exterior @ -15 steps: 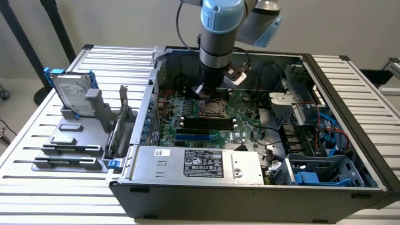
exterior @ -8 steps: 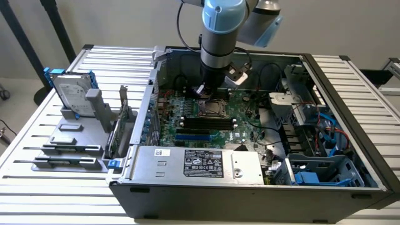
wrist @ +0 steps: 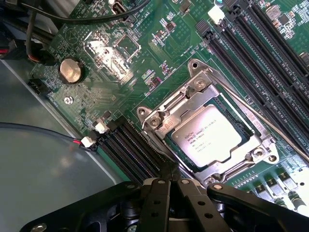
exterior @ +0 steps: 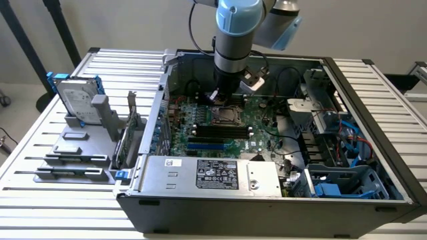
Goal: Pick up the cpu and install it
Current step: 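Install the first cpu locking lever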
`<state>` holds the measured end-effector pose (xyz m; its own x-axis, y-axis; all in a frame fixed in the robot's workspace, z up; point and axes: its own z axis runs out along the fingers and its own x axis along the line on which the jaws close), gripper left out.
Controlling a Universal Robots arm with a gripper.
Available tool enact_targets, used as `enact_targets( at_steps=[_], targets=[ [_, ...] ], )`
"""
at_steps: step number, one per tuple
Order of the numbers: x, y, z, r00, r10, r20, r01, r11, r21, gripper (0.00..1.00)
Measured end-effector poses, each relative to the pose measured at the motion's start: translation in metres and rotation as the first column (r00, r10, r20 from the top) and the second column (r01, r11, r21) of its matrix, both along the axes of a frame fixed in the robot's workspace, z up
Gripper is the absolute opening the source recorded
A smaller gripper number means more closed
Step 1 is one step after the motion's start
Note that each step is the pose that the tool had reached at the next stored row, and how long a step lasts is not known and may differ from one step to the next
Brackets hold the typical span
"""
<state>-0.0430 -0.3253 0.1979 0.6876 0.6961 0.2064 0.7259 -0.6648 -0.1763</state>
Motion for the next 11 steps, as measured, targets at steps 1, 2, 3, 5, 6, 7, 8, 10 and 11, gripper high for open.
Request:
enact_targets(
  at_steps=[1,2,3,5,6,7,8,10,11],
  targets=[
    [0.0000,0.0000,0.0001,1.0000,0.000,0.0000,0.000,1.0000,0.0000,0.11],
    [0.0000,0.0000,0.0001,1.0000,0.000,-0.0001,0.000,1.0000,0.0001,0.11],
    [-0.0001,0.0000,0.0003,1.0000,0.000,-0.0002,0.000,1.0000,0.0000,0.11],
    [-0.0006,0.0000,0.0005,1.0000,0.000,-0.0003,0.000,1.0000,0.0000,0.11],
    [-0.0009,0.0000,0.0006,1.0000,0.000,-0.0003,0.000,1.0000,0.0000,0.11],
    [-0.0014,0.0000,0.0006,1.0000,0.000,-0.0003,0.000,1.0000,0.0000,0.11],
    [-0.0020,0.0000,0.0007,1.0000,0.000,-0.0004,0.000,1.0000,-0.0001,0.11],
    [-0.0028,0.0000,0.0007,1.0000,0.000,-0.0005,0.000,1.0000,-0.0001,0.11],
    [-0.0031,0.0000,0.0007,1.0000,0.000,-0.0005,0.000,1.0000,0.0000,0.11]
  ],
)
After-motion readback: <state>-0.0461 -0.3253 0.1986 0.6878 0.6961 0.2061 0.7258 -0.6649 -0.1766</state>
